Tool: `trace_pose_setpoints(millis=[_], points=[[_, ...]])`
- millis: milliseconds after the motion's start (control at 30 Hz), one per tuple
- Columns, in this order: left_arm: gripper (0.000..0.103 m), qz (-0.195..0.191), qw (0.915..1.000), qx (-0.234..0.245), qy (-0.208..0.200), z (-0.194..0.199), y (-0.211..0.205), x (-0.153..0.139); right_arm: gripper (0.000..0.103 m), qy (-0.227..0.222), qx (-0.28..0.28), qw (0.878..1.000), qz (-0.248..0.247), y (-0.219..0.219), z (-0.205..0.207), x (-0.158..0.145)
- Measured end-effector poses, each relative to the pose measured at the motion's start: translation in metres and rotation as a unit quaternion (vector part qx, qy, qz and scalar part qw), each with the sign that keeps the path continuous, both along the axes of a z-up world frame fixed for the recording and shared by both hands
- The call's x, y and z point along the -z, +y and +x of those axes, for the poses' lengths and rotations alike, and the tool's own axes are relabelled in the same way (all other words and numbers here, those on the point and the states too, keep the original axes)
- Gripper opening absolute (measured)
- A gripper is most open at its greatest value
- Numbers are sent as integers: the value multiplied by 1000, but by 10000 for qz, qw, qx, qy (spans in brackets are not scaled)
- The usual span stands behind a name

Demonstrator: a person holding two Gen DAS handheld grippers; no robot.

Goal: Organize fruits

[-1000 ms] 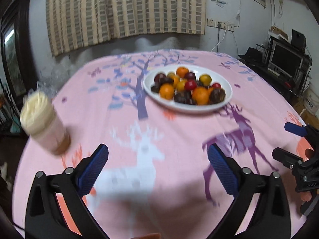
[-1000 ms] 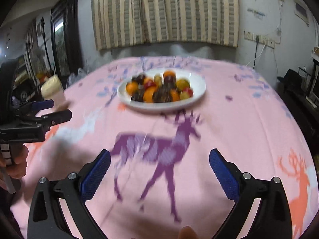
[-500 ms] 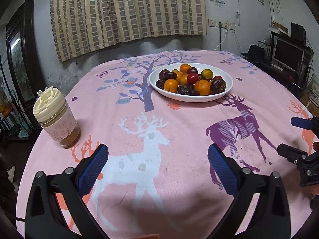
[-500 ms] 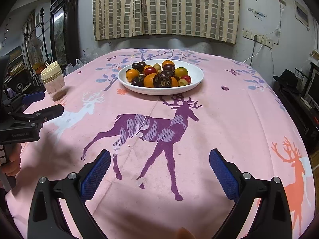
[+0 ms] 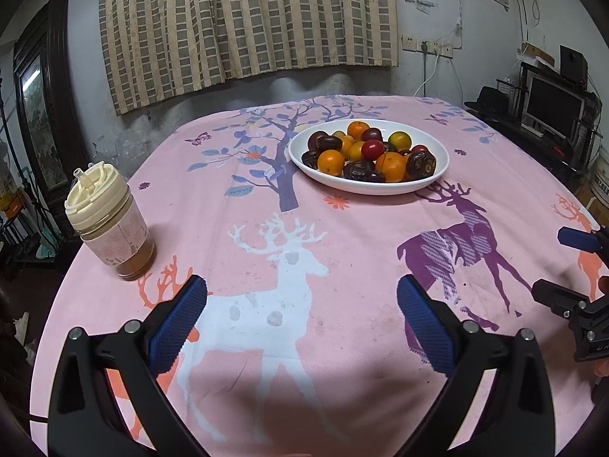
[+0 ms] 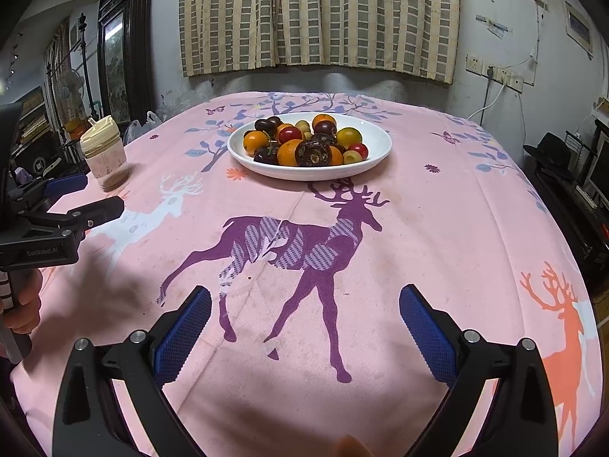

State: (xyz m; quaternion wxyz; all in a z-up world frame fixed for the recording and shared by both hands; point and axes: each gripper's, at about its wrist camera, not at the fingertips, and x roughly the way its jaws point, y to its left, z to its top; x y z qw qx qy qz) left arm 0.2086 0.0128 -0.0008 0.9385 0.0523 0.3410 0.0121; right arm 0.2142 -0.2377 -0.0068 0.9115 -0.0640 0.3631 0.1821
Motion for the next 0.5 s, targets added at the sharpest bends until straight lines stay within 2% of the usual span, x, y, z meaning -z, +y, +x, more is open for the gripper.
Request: trace_pose_setpoints(millis=[500], points=[[98,5,10000,-5,-9,-1,0,-2,100,-6,-6,10000,4,0,0,0]])
